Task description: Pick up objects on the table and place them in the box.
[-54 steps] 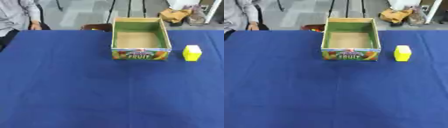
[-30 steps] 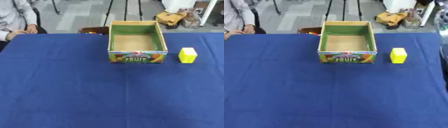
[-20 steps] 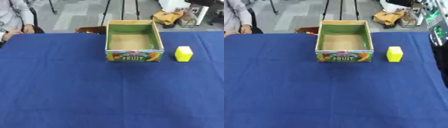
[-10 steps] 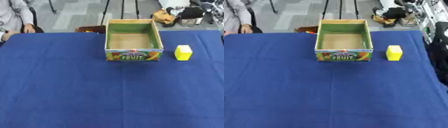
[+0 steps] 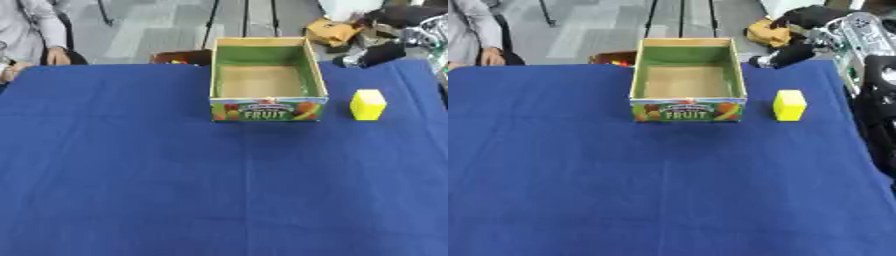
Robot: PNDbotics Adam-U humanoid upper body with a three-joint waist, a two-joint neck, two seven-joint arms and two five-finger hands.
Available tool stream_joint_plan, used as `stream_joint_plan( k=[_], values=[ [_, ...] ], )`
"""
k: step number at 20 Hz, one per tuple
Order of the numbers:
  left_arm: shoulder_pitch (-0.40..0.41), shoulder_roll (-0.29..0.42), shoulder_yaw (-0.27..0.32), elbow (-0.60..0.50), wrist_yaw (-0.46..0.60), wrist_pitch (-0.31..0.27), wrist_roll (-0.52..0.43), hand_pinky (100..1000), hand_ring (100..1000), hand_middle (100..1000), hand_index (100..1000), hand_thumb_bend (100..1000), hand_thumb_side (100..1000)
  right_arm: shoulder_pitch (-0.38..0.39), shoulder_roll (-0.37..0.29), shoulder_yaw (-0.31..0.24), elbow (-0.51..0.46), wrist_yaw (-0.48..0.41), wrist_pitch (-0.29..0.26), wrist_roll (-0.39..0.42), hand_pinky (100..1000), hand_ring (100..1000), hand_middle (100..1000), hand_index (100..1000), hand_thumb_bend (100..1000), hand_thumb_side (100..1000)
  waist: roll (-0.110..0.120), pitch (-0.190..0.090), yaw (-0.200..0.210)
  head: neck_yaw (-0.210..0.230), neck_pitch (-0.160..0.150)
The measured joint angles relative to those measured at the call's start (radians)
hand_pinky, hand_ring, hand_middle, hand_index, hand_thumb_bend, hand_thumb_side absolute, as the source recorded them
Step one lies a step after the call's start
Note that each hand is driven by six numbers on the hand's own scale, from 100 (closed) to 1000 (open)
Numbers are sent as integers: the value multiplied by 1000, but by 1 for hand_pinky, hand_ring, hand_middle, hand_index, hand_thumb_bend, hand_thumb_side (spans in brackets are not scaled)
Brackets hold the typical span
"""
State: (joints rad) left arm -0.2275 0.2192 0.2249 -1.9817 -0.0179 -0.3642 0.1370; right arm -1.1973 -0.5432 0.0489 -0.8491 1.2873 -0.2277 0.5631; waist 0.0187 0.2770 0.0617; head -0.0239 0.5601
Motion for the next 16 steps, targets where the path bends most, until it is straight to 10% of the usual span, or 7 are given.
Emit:
stream_joint_plan(
  k=[16],
  values=[
    [0, -7, 0, 0, -1, 1, 0, 581, 627, 719, 934, 100, 981, 18, -37, -23, 82, -73, 16, 228, 987, 1000, 951, 1000, 180, 505, -1, 7, -3, 12, -17]
  ],
)
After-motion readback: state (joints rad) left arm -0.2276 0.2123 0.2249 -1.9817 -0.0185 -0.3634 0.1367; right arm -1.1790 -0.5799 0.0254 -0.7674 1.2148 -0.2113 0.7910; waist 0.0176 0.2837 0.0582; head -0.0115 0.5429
